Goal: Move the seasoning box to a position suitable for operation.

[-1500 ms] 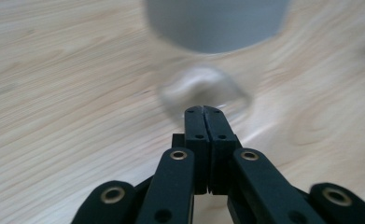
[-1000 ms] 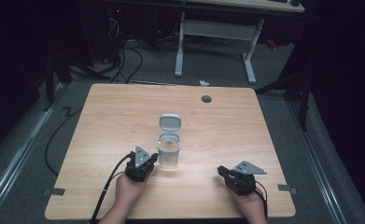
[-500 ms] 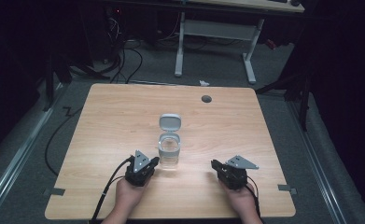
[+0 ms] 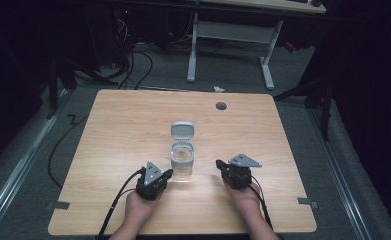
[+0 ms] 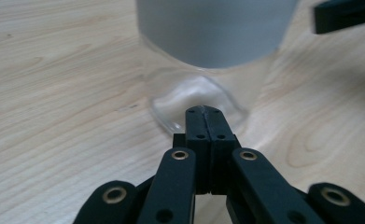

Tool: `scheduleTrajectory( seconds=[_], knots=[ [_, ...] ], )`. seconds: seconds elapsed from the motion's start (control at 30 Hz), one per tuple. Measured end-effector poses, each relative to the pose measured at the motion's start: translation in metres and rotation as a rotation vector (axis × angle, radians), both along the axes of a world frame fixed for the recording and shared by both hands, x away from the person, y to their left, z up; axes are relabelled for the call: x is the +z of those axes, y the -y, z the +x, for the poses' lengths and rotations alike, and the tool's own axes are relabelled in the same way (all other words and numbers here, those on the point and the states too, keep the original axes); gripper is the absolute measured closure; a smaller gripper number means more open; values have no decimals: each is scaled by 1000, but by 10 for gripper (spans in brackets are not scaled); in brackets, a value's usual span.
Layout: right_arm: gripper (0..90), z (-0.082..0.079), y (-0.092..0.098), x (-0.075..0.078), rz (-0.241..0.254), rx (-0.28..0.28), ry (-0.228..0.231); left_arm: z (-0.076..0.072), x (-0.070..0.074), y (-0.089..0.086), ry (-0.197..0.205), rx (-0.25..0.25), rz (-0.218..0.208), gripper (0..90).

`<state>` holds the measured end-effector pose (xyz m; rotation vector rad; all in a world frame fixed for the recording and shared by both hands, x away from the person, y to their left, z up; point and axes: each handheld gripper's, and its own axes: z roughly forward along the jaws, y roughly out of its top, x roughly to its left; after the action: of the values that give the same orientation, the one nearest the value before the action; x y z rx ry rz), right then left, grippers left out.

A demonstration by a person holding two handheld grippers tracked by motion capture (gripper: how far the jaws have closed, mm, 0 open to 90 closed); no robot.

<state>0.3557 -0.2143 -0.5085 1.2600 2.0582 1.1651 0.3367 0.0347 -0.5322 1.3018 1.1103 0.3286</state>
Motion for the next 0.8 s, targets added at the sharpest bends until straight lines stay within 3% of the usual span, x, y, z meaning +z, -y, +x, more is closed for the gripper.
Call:
scheduleTrajectory(
  seconds=[0.13, 0.2, 0.4, 0.8],
  knots=[
    [900, 18, -13, 7, -1, 28, 12, -1, -1, 5, -7, -16, 1, 900],
    [900, 34, -24, 19, 8, 40, 36, -2, 0, 10, -8, -32, 2, 900],
    [900, 58, -41, 33, 32, 34, 71, -2, -2, 14, -3, -35, 1, 900],
    [900, 79, -54, 44, 34, 40, 102, 3, -1, 10, -25, -31, -41, 900]
  ],
)
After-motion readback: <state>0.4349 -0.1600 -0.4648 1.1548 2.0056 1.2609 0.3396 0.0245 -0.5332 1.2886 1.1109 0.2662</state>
